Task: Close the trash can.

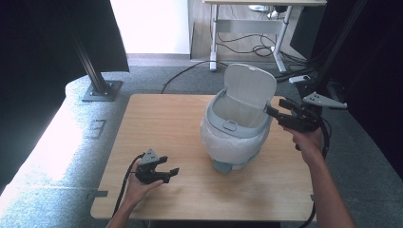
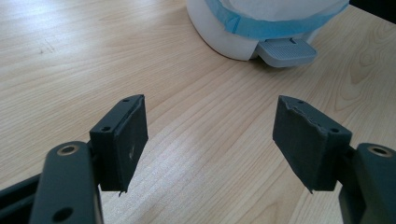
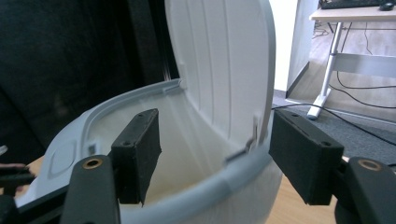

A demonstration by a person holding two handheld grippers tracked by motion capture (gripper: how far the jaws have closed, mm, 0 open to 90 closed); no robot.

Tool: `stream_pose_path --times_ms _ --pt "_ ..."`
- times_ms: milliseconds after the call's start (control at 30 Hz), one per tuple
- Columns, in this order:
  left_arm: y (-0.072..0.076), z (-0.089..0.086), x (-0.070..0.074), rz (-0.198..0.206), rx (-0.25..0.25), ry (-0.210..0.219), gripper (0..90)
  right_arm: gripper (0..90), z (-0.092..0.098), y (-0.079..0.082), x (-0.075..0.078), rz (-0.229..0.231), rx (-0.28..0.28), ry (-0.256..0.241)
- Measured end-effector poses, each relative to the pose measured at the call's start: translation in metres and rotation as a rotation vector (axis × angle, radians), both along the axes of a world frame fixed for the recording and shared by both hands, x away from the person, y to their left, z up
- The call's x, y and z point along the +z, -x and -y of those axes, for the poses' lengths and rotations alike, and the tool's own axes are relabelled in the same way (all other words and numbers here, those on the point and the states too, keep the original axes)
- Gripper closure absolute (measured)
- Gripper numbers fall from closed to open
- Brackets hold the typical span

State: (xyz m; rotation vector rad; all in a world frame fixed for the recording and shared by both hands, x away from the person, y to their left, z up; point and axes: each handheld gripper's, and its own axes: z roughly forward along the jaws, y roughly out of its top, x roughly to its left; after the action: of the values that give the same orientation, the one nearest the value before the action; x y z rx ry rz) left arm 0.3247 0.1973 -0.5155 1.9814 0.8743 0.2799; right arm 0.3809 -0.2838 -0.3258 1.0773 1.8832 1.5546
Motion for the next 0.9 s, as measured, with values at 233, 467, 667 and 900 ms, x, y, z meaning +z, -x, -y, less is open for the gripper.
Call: stream_pose_path --times_ms 233,467,667,900 --pt "0.0 0.001 -0.002 -0.005 -0.005 -0.005 26.3 30.9 -0.009 -0.023 0.015 -0.011 -0.004 -0.027" --pt "0.0 0.002 -0.003 -0.008 -0.009 -0.01 26.3 30.7 -0.019 -0.04 0.026 -0.015 -0.003 -0.015" --pt "0.0 0.0 -0.003 -0.008 -0.007 -0.005 26.3 30.5 -0.025 -0.041 0.028 -0.014 0.013 -0.023" --pt "0.0 0.003 -0.005 -0.018 -0.012 -0.011 26.3 31.4 -0.027 -0.021 0.019 -0.023 0.137 -0.036"
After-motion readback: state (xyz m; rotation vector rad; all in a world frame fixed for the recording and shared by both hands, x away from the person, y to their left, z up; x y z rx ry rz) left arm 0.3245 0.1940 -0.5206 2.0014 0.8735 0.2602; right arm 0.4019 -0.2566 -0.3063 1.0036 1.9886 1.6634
